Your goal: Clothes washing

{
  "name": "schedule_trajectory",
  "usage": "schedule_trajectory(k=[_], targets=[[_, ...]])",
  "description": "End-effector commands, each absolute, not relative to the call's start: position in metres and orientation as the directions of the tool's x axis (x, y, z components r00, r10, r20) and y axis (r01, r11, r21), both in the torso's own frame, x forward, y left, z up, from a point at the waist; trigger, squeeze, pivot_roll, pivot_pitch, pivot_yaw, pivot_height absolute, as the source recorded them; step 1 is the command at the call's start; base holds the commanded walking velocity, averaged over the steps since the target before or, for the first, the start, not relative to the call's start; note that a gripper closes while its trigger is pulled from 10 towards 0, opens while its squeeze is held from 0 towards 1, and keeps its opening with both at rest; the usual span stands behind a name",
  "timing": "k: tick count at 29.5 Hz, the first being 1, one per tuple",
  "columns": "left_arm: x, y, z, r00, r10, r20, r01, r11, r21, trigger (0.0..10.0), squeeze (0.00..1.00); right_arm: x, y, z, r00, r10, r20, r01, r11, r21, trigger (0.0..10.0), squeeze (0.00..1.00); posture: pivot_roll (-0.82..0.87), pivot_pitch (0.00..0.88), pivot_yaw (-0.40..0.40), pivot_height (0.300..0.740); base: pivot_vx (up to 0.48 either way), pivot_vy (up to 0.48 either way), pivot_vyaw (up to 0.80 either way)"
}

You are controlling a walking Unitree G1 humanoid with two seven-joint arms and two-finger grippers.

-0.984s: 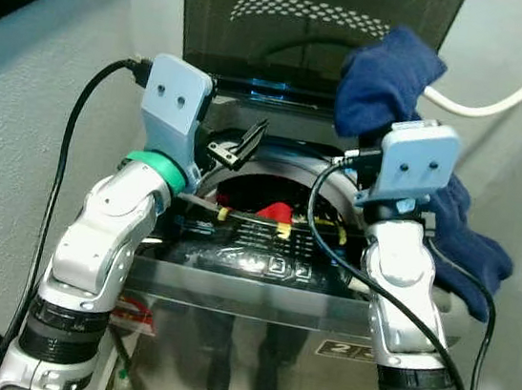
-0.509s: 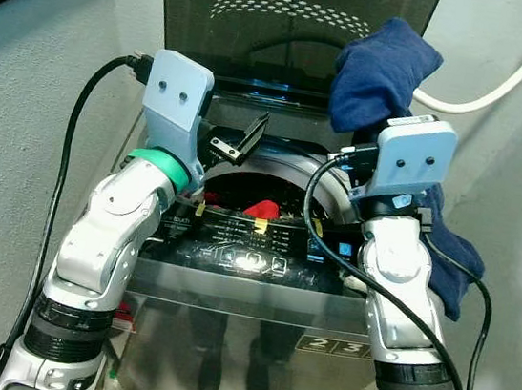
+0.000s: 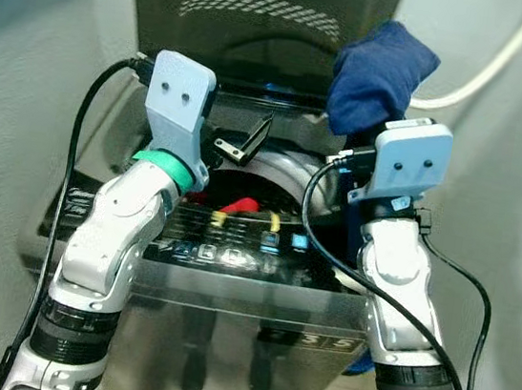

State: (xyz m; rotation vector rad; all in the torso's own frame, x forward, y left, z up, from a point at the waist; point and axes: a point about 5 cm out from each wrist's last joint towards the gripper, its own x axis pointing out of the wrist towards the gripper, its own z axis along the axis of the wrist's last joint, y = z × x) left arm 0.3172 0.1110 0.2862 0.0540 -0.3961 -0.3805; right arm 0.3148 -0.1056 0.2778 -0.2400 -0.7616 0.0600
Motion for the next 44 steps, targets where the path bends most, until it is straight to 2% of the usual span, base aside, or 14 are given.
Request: schedule_trajectory(k=[1, 6, 13, 15, 20, 26, 28, 29, 31, 32, 34, 36, 39, 44], targets=[[0.317, 0.112, 0.285, 0.855, -0.368, 0.366, 0.349, 0.929, 0.12, 10.0, 0.0, 0.313, -0.103, 0.278, 0.715, 0.153, 0.682, 0.02, 0.971, -0.239, 10.0, 0.0, 0.09, 0.0, 0.045, 0.733, 0.0, 0.0, 0.0], [0.316, 0.111, 0.284, 0.847, -0.391, 0.36, 0.375, 0.92, 0.116, 10.0, 0.0, 0.314, -0.101, 0.279, 0.713, 0.174, 0.679, -0.006, 0.97, -0.242, 10.0, 0.0, 0.09, 0.0, 0.048, 0.733, 0.0, 0.0, 0.0], [0.292, 0.118, 0.284, 0.692, -0.653, 0.308, 0.64, 0.752, 0.154, 10.0, 0.0, 0.321, -0.092, 0.306, 0.68, 0.251, 0.689, -0.186, 0.968, -0.169, 10.0, 0.0, 0.08, 0.0, 0.054, 0.733, 0.0, 0.0, 0.0], [0.267, 0.133, 0.277, 0.562, -0.797, 0.221, 0.783, 0.598, 0.168, 10.0, 0.0, 0.32, -0.081, 0.334, 0.604, 0.338, 0.722, -0.323, 0.932, -0.166, 10.0, 0.0, 0.09, 0.0, 0.044, 0.733, 0.0, 0.0, 0.0], [0.252, 0.131, 0.265, 0.481, -0.862, 0.159, 0.852, 0.503, 0.148, 10.0, 0.0, 0.308, -0.066, 0.364, 0.471, 0.457, 0.755, -0.47, 0.854, -0.224, 10.0, 0.0, 0.09, 0.0, 0.029, 0.733, 0.0, 0.0, 0.0], [0.262, 0.127, 0.263, 0.531, -0.829, 0.175, 0.816, 0.556, 0.157, 10.0, 0.0, 0.3, -0.059, 0.374, 0.402, 0.509, 0.761, -0.533, 0.806, -0.258, 10.0, 0.0, 0.1, 0.0, 0.018, 0.733, 0.0, 0.0, 0.0], [0.279, 0.126, 0.264, 0.608, -0.766, 0.209, 0.749, 0.641, 0.168, 10.0, 0.0, 0.293, -0.054, 0.38, 0.346, 0.553, 0.758, -0.593, 0.755, -0.28, 10.0, 0.0, 0.09, 0.003, 0.014, 0.733, 0.0, 0.0, 0.0], [0.316, 0.141, 0.274, 0.771, -0.574, 0.277, 0.541, 0.819, 0.191, 10.0, 0.0, 0.291, -0.05, 0.381, 0.319, 0.583, 0.747, -0.643, 0.713, -0.281, 10.0, 0.0, 0.08, 0.012, 0.005, 0.733, 0.0, 0.0, 0.0], [0.316, 0.141, 0.274, 0.771, -0.574, 0.277, 0.541, 0.819, 0.191, 10.0, 0.0, 0.291, -0.05, 0.381, 0.319, 0.583, 0.747, -0.643, 0.713, -0.281, 10.0, 0.0, 0.08, 0.012, 0.005, 0.733, 0.0, 0.0, 0.0], [0.342, 0.157, 0.283, 0.856, -0.399, 0.328, 0.347, 0.915, 0.206, 10.0, 0.0, 0.292, -0.047, 0.379, 0.314, 0.604, 0.733, -0.671, 0.687, -0.279, 10.0, 0.0, 0.08, 0.017, -0.003, 0.733, 0.0, 0.0, 0.0], [0.342, 0.157, 0.283, 0.856, -0.399, 0.328, 0.347, 0.915, 0.206, 10.0, 0.0, 0.292, -0.047, 0.379, 0.314, 0.604, 0.733, -0.671, 0.687, -0.279, 10.0, 0.0, 0.08, 0.017, -0.003, 0.733, 0.0, 0.0, 0.0], [0.364, 0.199, 0.305, 0.901, -0.127, 0.415, 0.047, 0.979, 0.197, 10.0, 0.0, 0.308, -0.036, 0.365, 0.358, 0.636, 0.684, -0.701, 0.667, -0.253, 10.0, 0.0, 0.08, 0.03, -0.015, 0.733, 0.0, 0.0, 0.0], [0.361, 0.226, 0.318, 0.893, -0.023, 0.449, -0.069, 0.98, 0.188, 10.0, 0.0, 0.32, -0.019, 0.348, 0.376, 0.689, 0.619, -0.725, 0.635, -0.267, 10.0, 0.0, 0.09, 0.036, -0.03, 0.733, 0.0, 0.0, 0.0], [0.352, 0.243, 0.323, 0.89, 0.019, 0.455, -0.115, 0.976, 0.185, 10.0, 0.0, 0.335, 0.005, 0.33, 0.391, 0.753, 0.529, -0.736, 0.601, -0.312, 10.0, 0.0, 0.11, 0.044, -0.046, 0.733, 0.0, 0.0, 0.0]])
